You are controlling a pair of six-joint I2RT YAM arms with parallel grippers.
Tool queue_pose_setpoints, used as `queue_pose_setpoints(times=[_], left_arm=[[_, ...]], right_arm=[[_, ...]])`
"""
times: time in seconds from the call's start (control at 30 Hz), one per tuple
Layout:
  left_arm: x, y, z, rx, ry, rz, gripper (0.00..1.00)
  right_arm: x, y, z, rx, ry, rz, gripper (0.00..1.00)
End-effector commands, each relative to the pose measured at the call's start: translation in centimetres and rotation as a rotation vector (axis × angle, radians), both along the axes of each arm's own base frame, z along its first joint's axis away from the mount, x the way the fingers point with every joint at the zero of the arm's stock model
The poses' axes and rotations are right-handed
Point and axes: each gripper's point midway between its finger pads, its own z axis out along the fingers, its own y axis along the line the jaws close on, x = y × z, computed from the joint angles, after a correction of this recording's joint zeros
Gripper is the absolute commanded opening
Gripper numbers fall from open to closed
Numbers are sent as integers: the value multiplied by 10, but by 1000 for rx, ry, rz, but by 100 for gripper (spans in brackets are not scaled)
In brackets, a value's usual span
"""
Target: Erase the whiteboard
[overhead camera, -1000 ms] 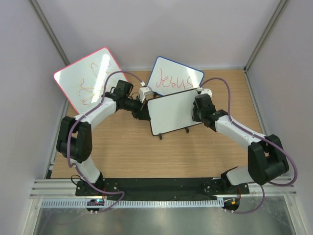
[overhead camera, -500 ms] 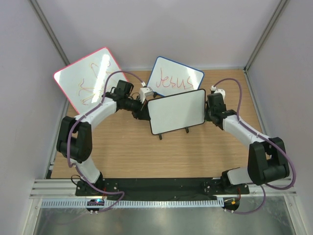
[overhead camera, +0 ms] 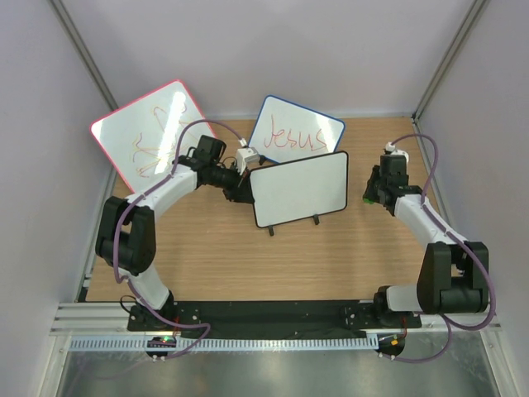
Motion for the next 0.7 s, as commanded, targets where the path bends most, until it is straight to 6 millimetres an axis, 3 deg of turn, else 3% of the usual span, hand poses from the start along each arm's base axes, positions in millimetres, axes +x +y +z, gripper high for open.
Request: queue_pose_setpoints(times=[0.0,0.17,0.3,0.37,0.57,0.67], left_arm=[[17,7,2,62,-109,12,0],[16,12,2,85,-111,21,0],[14,19,4,110,-110,18,0],[17,24,5,122,-116,26,0],[14,36,3,166,-108,29,0],[15,36,6,160,-111,30,0]], right_arm=[[4,14,-2,42,12,65,34],[5,13,-5,39,20,66,38],[5,13,-7,37,26,68,27],[3,12,-10,34,37,66,27],[0,18,-5,54,25,87,36],[-7,33,1,61,6,138,45]])
